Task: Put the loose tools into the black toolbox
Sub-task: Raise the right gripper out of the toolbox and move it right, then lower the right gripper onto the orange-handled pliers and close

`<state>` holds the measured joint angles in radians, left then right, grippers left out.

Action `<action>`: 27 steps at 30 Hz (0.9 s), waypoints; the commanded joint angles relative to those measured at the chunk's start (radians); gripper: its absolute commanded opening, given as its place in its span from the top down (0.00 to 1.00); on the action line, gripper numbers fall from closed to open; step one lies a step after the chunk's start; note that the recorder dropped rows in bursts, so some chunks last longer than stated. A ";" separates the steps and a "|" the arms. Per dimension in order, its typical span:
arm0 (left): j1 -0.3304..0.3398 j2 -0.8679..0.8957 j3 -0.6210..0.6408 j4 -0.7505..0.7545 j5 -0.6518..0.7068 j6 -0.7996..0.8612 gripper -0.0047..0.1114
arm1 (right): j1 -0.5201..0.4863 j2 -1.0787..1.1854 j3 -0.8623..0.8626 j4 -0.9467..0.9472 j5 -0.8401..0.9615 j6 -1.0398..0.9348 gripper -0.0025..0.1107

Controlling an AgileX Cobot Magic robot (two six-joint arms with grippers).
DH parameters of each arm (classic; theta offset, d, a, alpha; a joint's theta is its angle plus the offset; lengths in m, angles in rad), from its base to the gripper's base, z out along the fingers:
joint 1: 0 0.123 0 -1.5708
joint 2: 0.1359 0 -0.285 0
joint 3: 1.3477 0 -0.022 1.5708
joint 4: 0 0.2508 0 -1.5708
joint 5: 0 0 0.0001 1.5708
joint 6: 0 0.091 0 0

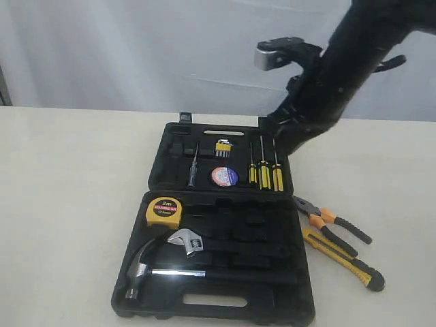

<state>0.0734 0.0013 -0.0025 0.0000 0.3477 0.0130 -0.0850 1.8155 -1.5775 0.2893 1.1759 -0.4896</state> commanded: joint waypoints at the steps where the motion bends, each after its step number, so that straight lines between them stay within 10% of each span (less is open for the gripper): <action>1: -0.005 -0.001 0.003 0.000 -0.005 -0.006 0.96 | -0.051 -0.113 0.144 -0.008 -0.061 -0.003 0.98; 27: -0.005 -0.001 0.003 0.000 -0.005 -0.006 0.96 | -0.098 -0.192 0.556 -0.026 -0.362 0.007 0.98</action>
<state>0.0734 0.0013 -0.0025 0.0000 0.3477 0.0130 -0.1774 1.6280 -1.0232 0.2703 0.8290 -0.4859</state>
